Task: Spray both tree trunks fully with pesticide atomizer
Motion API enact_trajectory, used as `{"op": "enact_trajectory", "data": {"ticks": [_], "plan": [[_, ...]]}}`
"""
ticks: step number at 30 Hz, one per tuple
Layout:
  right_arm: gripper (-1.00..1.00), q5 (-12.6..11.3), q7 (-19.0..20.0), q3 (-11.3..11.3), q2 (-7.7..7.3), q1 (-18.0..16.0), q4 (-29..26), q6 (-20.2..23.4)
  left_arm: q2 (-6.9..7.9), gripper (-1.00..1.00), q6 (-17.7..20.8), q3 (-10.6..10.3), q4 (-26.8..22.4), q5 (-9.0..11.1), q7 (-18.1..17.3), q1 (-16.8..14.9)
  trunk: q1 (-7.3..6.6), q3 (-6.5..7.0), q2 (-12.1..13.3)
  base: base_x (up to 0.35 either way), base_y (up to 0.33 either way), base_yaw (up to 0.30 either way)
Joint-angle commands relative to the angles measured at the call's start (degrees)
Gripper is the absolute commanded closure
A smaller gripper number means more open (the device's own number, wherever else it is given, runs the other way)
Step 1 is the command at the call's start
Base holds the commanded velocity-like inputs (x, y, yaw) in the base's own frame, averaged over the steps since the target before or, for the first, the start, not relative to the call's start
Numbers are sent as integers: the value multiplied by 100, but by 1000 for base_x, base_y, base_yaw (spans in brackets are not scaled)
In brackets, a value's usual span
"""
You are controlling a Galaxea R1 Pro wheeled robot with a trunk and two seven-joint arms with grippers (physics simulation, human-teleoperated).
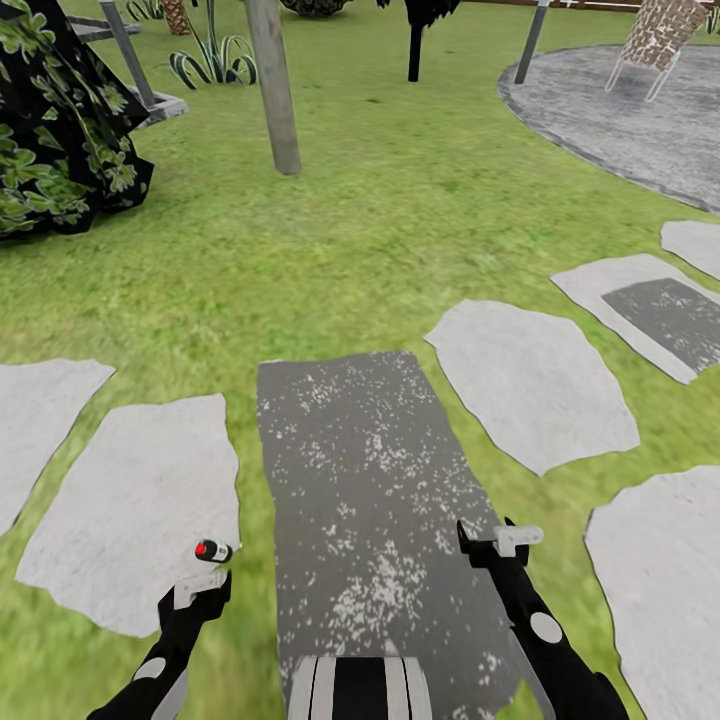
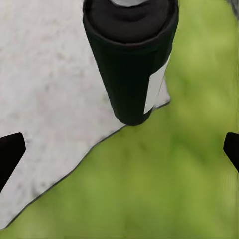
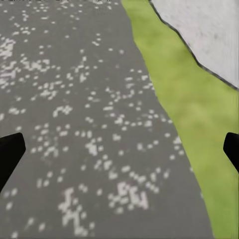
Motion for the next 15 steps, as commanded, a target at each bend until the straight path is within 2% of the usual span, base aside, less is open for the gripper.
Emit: {"op": "enact_trajectory", "data": {"ticks": [1, 5, 10, 15], "plan": [[-100, 17, 4, 0, -1, -2, 35, -20, 1, -100, -18, -14, 5, 37, 3, -2, 0, -3, -1, 177, 0, 0], [-100, 13, 8, 0, -1, -2, 127, -28, 3, -100, -18, -14, 5, 37, 3, 0, 0, -3, -1, 149, 0, 0], [-100, 9, 9, 0, -1, -2, 194, -33, 5, -100, -18, -14, 5, 37, 3, 0, 0, -3, -1, 47, 0, 0], [-100, 16, 9, 0, -1, -2, 204, -33, 7, -100, -18, -14, 5, 37, 3, 2, 0, -3, -1, 180, 0, 0]]}}
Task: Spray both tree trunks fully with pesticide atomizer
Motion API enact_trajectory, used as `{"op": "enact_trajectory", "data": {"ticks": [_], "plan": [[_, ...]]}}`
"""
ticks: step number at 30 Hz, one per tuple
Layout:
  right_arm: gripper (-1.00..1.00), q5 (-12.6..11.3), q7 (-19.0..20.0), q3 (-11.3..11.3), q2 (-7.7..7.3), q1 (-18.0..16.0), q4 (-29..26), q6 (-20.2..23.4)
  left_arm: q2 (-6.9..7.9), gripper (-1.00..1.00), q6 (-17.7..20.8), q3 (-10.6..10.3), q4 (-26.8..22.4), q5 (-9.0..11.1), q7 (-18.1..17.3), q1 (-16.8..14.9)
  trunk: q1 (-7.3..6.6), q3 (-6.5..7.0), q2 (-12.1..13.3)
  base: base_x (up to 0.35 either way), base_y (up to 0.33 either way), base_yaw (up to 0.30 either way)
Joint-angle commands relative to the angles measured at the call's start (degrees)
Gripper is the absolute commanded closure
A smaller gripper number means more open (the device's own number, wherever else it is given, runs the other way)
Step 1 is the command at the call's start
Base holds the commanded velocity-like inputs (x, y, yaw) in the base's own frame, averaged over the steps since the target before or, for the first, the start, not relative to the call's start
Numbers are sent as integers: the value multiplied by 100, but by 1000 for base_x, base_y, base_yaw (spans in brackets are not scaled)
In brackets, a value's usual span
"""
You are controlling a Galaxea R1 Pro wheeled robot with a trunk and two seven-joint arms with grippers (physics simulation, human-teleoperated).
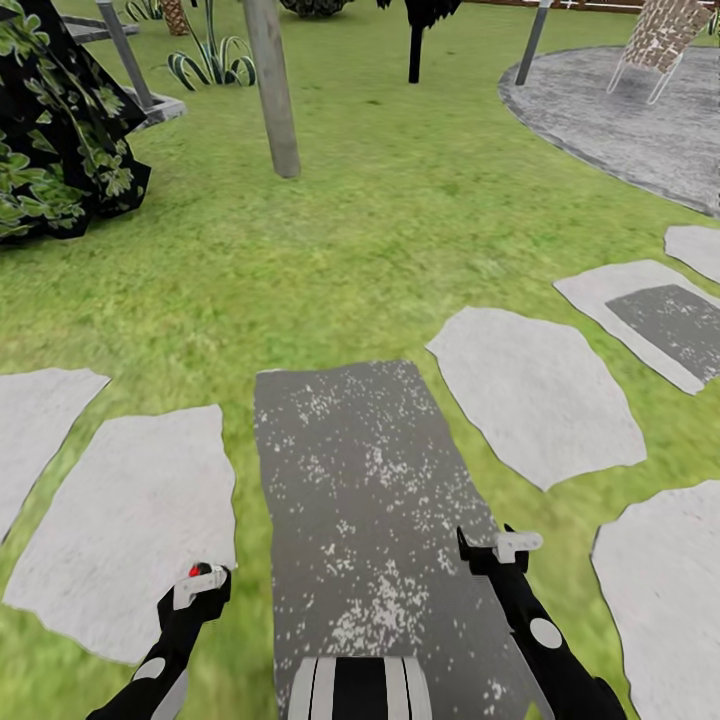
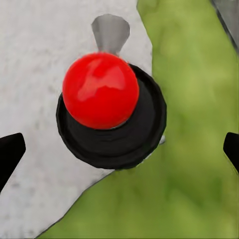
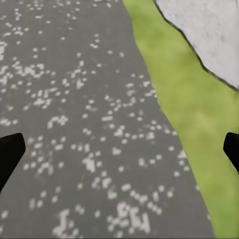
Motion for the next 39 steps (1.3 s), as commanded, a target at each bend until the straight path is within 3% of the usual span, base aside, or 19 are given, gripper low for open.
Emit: {"op": "enact_trajectory", "data": {"ticks": [1, 39], "plan": [[-100, 17, 1, 0, -1, -2, 4, -16, 1, -100, -18, -14, 5, 37, 3, -2, 0, -3, -1, 75, 0, 0], [-100, 9, 6, 0, -10, -2, 163, -17, 39, -100, -95, 30, 5, 46, 3, 7, 0, 42, -1, 4, 0, 0]]}}
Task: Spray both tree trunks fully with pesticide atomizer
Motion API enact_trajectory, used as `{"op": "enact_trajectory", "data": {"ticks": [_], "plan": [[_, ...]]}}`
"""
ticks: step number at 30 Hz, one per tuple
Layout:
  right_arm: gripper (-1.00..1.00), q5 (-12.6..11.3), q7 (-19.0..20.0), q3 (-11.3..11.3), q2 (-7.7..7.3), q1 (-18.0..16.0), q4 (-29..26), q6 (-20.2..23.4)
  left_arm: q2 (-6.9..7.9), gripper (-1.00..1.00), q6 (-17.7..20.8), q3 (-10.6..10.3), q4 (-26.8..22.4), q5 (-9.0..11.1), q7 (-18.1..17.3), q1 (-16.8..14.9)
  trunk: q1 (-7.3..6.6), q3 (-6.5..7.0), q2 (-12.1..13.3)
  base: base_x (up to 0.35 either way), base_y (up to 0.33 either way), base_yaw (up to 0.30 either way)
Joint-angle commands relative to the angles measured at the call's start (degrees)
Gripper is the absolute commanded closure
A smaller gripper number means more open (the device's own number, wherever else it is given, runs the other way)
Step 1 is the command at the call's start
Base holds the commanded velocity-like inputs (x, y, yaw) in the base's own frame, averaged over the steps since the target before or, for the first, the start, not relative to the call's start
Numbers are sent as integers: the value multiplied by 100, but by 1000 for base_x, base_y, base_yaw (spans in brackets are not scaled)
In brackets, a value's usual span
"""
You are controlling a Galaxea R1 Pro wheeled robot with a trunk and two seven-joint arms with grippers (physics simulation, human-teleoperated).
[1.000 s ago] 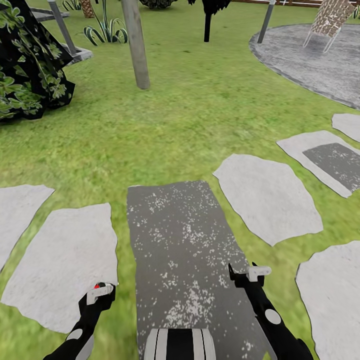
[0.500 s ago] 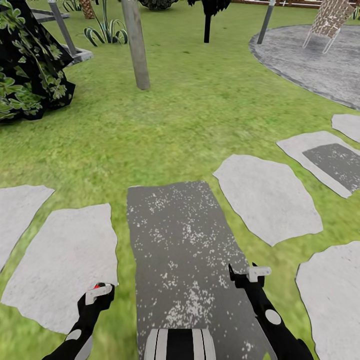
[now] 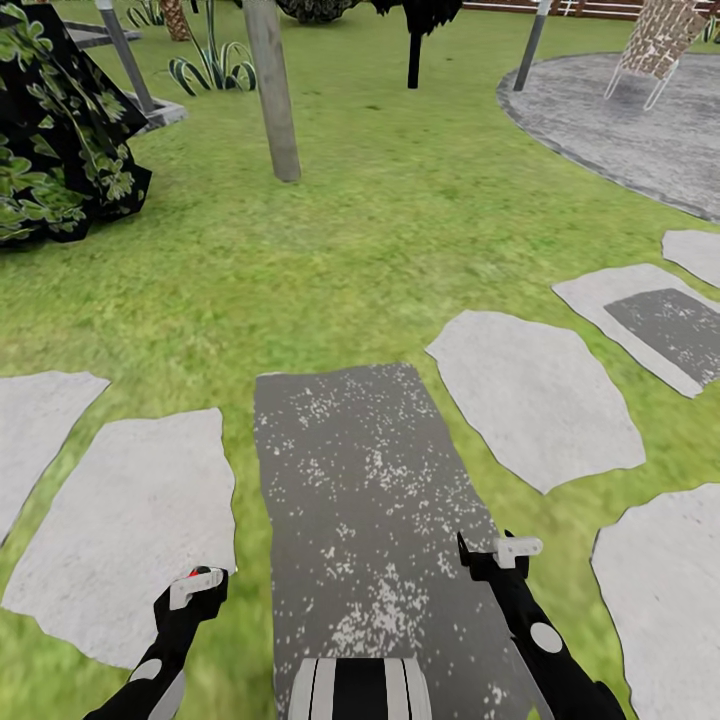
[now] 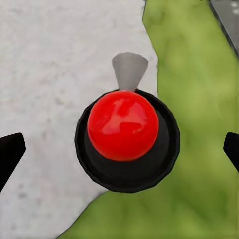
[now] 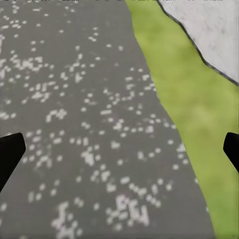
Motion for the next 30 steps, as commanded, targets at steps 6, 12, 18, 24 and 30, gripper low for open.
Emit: {"op": "enact_trajectory", "data": {"ticks": [6, 12, 18, 24, 30], "plan": [[-100, 16, 3, 0, -1, -2, 3, -18, 1, -100, -16, -15, 5, 38, 3, -2, -1, 34, -1, 0, 0, 0], [-100, 16, -1, 0, -1, -2, 3, -17, 1, -100, -14, -15, 5, 38, 3, -2, -1, 42, -1, 0, 0, 0], [-100, 16, 1, 0, -1, -2, 3, -15, 1, -100, -12, -15, 5, 38, 5, -2, -1, 43, -1, 0, 0, 0], [-100, 16, -1, 0, -1, -2, 3, -19, 1, -100, -12, -15, 5, 38, 12, -2, -1, 82, -1, 0, 0, 0], [-100, 16, -3, 0, -1, -2, 3, -18, 1, -100, -12, -15, 5, 38, 12, -2, -1, 94, -1, 0, 0, 0]]}}
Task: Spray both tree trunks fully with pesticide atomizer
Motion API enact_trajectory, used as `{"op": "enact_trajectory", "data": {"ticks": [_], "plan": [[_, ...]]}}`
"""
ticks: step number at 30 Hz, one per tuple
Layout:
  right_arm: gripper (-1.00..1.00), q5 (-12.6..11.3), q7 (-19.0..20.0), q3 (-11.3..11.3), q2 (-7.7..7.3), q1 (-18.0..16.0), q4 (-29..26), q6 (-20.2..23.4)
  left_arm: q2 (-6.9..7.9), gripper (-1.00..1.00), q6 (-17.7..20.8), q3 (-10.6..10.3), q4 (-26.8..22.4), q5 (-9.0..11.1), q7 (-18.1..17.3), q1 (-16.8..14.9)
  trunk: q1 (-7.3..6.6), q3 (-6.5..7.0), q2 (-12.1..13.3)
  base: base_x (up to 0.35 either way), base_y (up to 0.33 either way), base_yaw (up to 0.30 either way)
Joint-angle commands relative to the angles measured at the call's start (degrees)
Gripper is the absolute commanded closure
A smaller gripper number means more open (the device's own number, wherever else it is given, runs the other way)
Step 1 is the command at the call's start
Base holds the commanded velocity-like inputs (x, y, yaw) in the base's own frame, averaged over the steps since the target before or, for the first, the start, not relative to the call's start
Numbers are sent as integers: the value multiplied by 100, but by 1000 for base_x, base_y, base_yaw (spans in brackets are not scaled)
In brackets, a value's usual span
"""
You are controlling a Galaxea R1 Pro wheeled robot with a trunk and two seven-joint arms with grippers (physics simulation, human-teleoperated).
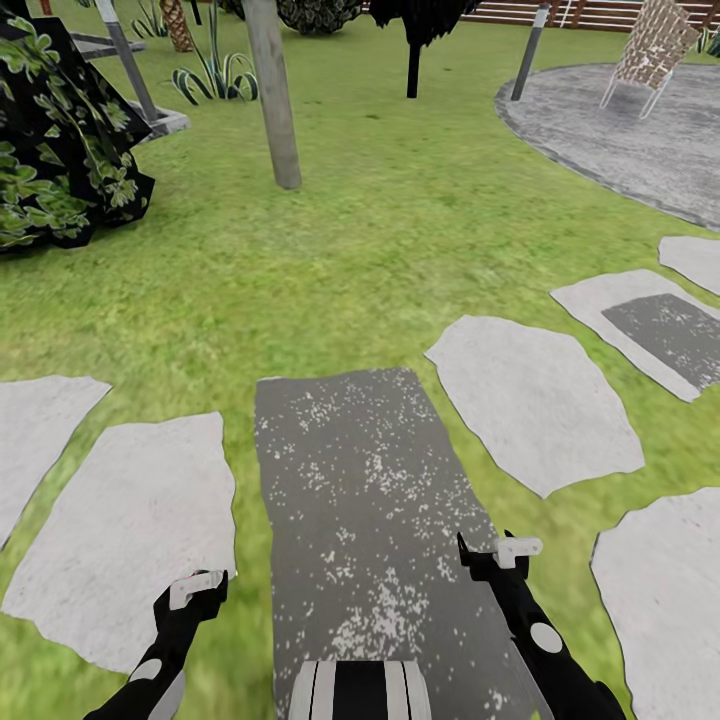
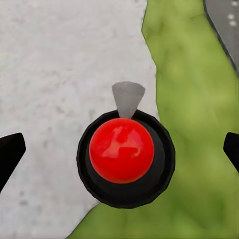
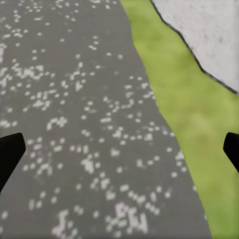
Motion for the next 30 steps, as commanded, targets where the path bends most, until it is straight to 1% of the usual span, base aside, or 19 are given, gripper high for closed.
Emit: {"op": "enact_trajectory", "data": {"ticks": [1, 15, 16, 30], "plan": [[-100, 16, 1, 0, -1, -2, 3, -15, 1, -100, -18, -15, 5, 38, 4, -2, -1, -3, -1, 0, 0, 0], [-100, 16, 2, -4, -1, -2, 3, -17, 1, -100, -23, -15, 7, 38, 4, 1, -1, -2, -1, 0, 0, 0], [-100, 16, 2, -6, -1, -2, 3, -17, 1, 100, -23, -15, 9, 38, 4, 3, -1, -2, -1, 0, 0, 0], [-100, 16, 1, -9, -10, -2, -1, -14, 1, 100, -27, -7, 2, 73, 13, 31, -1, -2, -1, 0, 0, 0]]}}
